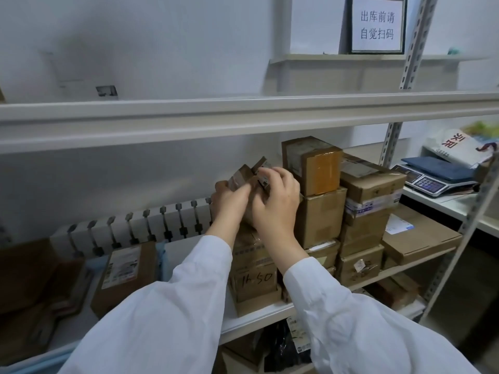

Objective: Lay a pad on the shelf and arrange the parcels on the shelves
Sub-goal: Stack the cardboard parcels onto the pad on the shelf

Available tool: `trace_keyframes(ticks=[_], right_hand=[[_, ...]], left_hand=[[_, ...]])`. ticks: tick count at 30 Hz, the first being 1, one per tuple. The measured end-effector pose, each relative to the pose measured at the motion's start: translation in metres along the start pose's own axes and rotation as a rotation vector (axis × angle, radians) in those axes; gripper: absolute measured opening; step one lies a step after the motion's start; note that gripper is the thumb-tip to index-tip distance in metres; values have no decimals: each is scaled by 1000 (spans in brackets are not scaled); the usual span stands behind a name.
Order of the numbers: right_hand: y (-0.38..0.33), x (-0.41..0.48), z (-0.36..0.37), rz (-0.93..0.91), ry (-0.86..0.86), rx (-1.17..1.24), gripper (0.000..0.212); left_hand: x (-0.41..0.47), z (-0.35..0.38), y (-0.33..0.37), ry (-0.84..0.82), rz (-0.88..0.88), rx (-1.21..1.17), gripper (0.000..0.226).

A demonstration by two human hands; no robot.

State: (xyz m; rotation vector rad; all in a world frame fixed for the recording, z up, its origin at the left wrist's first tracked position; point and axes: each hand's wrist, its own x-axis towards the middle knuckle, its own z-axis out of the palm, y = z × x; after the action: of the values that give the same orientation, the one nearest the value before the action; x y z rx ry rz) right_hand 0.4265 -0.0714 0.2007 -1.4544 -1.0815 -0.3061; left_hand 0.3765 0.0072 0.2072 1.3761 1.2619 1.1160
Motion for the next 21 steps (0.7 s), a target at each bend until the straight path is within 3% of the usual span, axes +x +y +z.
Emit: trace_keyframes(ticks=[4, 7, 16, 21], right_hand=[[15, 10, -4, 150, -86, -171, 64], [25, 14, -2, 202, -176, -238, 73], [32, 17, 3, 113, -172, -284, 55], [25, 17, 6, 87, -146, -173, 54]], left_hand=[[0, 11, 6, 20, -65, 138, 89], [2, 16, 6, 25, -118, 154, 98], [9, 12, -2, 13, -177, -111, 77], [7, 4, -5, 8, -139, -253, 70]])
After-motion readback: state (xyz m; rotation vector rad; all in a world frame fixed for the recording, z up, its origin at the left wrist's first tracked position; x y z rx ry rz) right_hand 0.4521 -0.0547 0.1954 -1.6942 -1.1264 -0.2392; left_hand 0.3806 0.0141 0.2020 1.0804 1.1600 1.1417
